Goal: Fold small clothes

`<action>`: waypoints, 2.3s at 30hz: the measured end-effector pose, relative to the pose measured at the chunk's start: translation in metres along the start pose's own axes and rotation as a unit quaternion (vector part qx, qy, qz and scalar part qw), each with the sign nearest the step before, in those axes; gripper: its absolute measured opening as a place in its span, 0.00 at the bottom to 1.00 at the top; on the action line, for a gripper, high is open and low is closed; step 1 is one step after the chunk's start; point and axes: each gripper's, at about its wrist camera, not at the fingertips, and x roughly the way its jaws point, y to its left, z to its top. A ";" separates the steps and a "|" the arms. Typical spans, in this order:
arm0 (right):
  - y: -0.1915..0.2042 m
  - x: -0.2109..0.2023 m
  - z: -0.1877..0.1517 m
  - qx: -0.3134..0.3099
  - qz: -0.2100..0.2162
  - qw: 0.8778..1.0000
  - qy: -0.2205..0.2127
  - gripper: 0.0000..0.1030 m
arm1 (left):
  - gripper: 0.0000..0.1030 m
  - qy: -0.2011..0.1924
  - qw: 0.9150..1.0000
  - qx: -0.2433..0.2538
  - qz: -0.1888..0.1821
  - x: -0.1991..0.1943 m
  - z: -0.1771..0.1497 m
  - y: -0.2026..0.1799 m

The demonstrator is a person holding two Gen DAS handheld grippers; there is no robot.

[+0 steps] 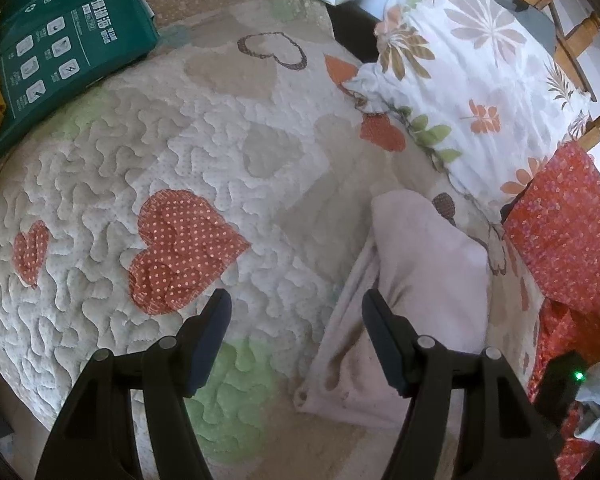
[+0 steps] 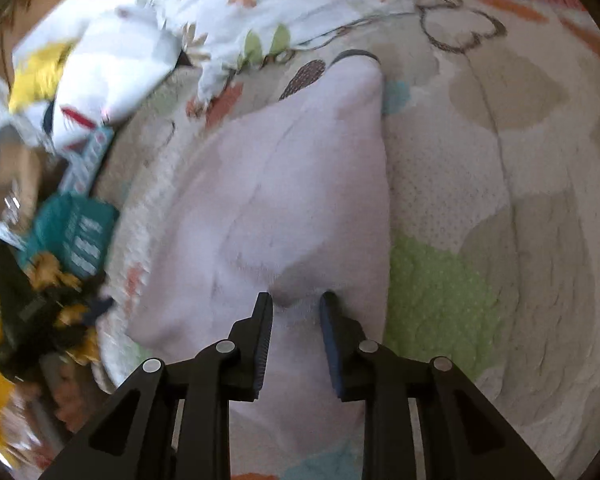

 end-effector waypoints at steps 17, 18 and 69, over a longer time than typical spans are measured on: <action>-0.081 0.064 0.158 0.199 0.082 0.975 -0.052 0.33 | 0.66 0.011 0.998 0.068 0.014 0.021 -0.015 -0.040; -0.079 0.066 0.164 0.202 0.080 0.975 -0.054 0.33 | 0.66 0.012 0.997 0.074 0.015 0.023 -0.016 -0.041; 0.039 0.011 0.003 0.034 0.093 0.995 0.007 0.52 | 0.75 -0.157 0.983 0.077 0.049 -0.064 -0.017 -0.015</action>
